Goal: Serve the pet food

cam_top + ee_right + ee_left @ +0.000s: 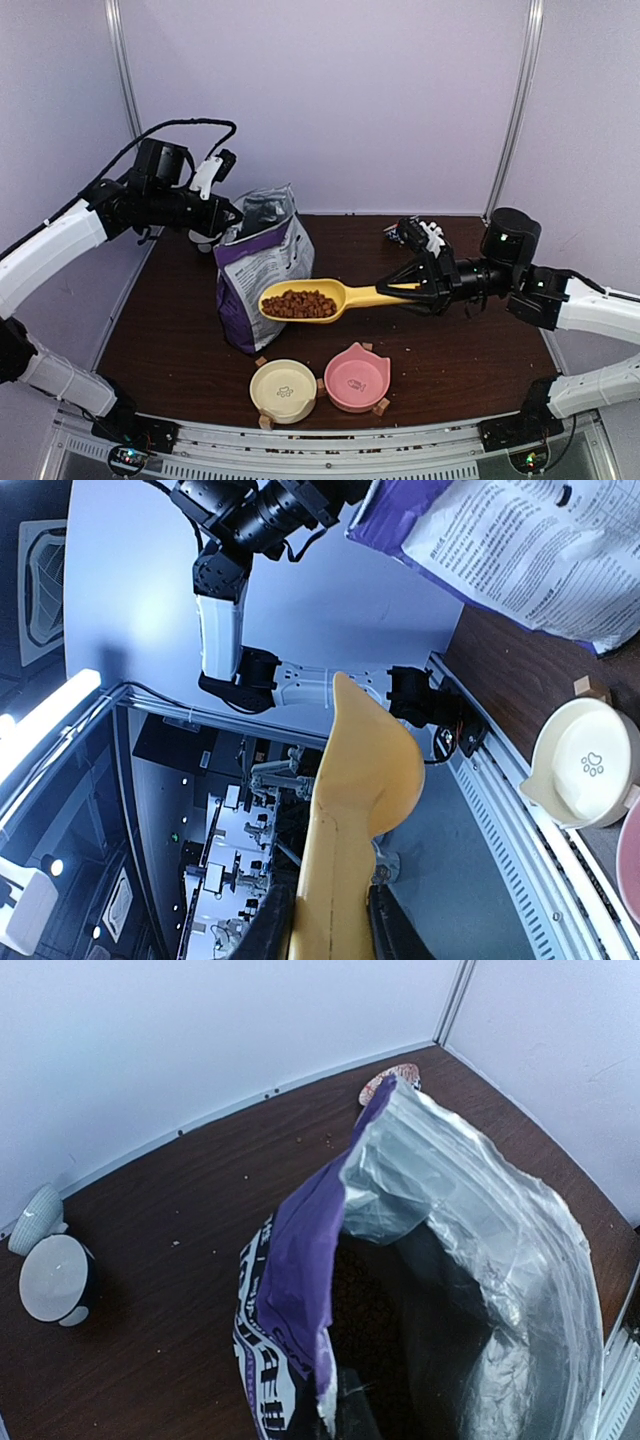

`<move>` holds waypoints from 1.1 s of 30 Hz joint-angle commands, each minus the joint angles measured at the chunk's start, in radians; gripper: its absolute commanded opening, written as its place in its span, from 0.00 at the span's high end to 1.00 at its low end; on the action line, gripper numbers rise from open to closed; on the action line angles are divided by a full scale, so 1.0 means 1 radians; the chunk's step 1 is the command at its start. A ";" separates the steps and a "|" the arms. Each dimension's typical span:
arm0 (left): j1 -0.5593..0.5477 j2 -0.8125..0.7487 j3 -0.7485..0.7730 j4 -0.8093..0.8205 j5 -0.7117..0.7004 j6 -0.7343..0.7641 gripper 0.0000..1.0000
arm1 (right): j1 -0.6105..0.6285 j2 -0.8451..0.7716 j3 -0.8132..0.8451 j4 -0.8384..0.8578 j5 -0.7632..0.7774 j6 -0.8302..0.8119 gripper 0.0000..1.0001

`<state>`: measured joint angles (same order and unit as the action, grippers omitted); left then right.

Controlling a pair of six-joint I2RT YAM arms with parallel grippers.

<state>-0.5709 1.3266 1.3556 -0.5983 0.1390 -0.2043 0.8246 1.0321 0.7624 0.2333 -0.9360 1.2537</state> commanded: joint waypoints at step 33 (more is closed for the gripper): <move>0.029 -0.115 -0.179 0.250 0.122 0.094 1.00 | 0.038 0.260 0.129 -0.564 0.113 -0.449 0.86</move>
<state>-0.5503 1.2304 1.1759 -0.4107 0.2413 -0.1295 0.8581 1.2881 0.8371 -0.2745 -0.8482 0.8474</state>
